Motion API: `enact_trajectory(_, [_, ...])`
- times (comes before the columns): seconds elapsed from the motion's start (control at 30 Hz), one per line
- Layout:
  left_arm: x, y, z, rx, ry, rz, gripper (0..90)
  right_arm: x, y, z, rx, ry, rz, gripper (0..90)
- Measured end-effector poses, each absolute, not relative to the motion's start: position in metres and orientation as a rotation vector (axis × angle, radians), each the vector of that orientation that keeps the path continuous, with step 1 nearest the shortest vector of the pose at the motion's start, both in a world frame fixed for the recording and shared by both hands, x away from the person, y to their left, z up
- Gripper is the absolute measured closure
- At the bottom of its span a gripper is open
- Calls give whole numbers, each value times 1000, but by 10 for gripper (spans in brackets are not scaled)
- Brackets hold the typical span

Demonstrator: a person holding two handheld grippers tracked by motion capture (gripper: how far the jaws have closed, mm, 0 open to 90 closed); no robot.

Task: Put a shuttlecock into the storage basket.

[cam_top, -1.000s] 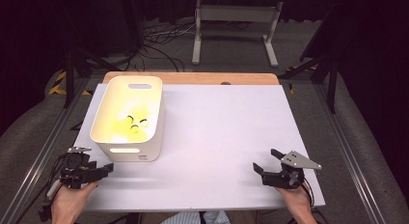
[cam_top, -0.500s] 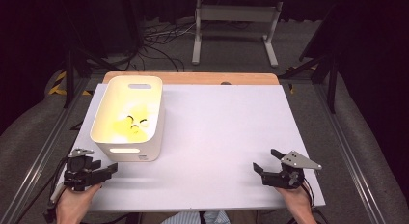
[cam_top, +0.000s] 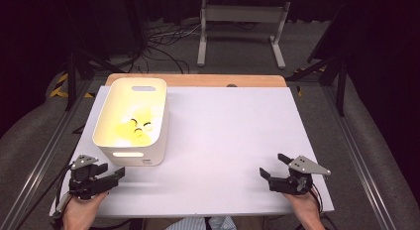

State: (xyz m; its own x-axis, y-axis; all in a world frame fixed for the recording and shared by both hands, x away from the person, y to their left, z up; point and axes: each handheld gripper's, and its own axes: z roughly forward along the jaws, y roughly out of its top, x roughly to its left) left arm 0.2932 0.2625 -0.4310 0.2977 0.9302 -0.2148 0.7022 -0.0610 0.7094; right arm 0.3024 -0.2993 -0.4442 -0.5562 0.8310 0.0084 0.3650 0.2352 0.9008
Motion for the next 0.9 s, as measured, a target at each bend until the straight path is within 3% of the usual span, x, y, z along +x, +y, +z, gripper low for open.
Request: enact_trajectory(0.9, [289,258,-446,1747,1305,459,287,295,-298,-443,1080,2038,1305,131])
